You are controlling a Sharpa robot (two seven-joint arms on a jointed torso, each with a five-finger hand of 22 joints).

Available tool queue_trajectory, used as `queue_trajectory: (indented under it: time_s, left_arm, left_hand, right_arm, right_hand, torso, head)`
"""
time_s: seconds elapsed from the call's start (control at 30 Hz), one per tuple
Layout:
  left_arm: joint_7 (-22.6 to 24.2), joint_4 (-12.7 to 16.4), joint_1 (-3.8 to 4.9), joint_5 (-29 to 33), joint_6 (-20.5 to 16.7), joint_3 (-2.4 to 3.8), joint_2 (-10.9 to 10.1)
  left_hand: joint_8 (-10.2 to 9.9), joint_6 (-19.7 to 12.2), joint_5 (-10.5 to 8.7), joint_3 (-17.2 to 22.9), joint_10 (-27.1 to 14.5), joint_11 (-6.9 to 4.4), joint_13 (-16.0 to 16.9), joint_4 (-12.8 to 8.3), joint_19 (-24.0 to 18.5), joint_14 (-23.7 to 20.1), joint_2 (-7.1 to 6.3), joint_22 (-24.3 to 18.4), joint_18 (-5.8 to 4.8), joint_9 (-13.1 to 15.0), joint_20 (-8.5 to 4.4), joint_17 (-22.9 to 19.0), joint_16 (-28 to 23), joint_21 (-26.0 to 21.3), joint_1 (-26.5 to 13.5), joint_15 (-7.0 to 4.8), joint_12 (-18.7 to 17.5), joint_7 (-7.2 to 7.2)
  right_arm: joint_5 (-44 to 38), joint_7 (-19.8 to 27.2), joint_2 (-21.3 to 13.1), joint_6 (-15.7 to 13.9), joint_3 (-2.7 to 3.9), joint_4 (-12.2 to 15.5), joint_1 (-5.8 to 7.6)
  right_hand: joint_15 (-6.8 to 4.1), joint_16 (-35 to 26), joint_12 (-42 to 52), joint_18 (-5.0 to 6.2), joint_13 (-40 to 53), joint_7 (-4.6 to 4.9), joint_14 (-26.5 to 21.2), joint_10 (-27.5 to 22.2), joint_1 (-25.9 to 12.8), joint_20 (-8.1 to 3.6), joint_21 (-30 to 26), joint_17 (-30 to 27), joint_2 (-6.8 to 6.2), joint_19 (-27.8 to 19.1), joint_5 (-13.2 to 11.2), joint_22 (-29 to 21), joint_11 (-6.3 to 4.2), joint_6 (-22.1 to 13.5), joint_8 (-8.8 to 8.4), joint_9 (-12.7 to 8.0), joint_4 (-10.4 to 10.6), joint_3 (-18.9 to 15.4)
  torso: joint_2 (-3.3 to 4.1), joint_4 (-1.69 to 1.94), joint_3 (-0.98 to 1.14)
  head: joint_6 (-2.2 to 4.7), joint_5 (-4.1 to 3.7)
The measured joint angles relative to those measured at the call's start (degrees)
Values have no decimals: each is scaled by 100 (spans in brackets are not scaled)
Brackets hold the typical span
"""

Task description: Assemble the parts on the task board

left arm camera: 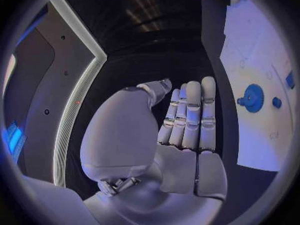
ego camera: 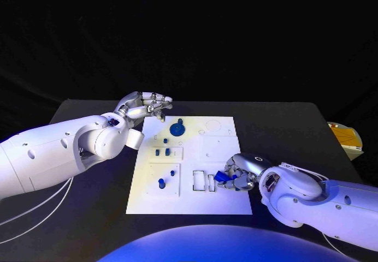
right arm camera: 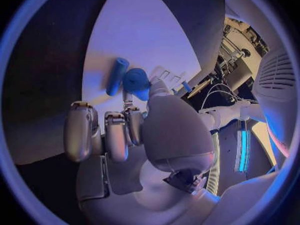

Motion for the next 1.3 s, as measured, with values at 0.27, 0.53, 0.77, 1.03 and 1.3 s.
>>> queue_trajectory:
  time_s: [0.27,0.53,0.77,1.03,1.3]
  left_arm:
    - [-5,2,0,0,3,0,-5]
    - [-12,0,0,0,11,0,2]
    - [-18,-1,0,0,20,0,14]
    - [-24,-1,0,0,28,0,21]
    - [-28,3,0,0,36,0,26]
  left_hand:
    - [0,0,0,0,0,0,0,0,0,0,0,0,0,0,0,0,0,-23,0,0,0,0]
    - [0,0,0,0,0,0,-1,0,0,0,0,1,0,1,0,1,0,-23,0,0,0,0]
    - [0,0,0,0,0,0,-1,0,0,0,0,1,0,1,0,1,0,-23,0,0,0,0]
    - [0,0,0,0,0,0,-1,0,0,0,0,1,0,1,0,1,0,-23,0,0,0,0]
    - [0,0,0,0,1,0,-2,0,0,0,0,1,0,2,0,1,0,-23,0,0,-1,0]
  right_arm:
    - [40,-16,-89,-261,-29,161,-37]
    - [118,-13,-145,-595,-7,491,56]
    - [176,-10,-80,-750,1,536,137]
    - [347,-4,207,-643,1,392,153]
    - [480,-10,455,-348,-1,209,147]
  right_hand:
    - [-43,-1,114,0,1,23,-2,58,16,-21,65,0,15,21,207,0,-57,23,22,3,-1,48]
    - [-43,21,114,0,1,24,-3,58,-73,-21,65,-1,104,21,305,4,-56,21,22,3,-1,48]
    - [-43,21,114,0,2,28,-3,57,-139,-42,65,-1,170,42,335,4,-56,17,22,3,-1,48]
    - [-42,20,135,1,30,28,-3,56,-377,-42,65,-1,406,42,148,3,-56,17,23,3,25,-134]
    - [-85,20,19,0,-9,-14,-3,88,-911,-63,65,-1,578,20,-282,3,-87,142,288,282,21,-484]
  torso:
    - [-2,5,-1]
    - [-8,15,-7]
    - [-8,25,-7]
    - [-3,32,-9]
    - [3,40,-9]
  head:
    - [-1,3]
    - [-1,22]
    - [-1,19]
    - [-1,30]
    - [-1,49]
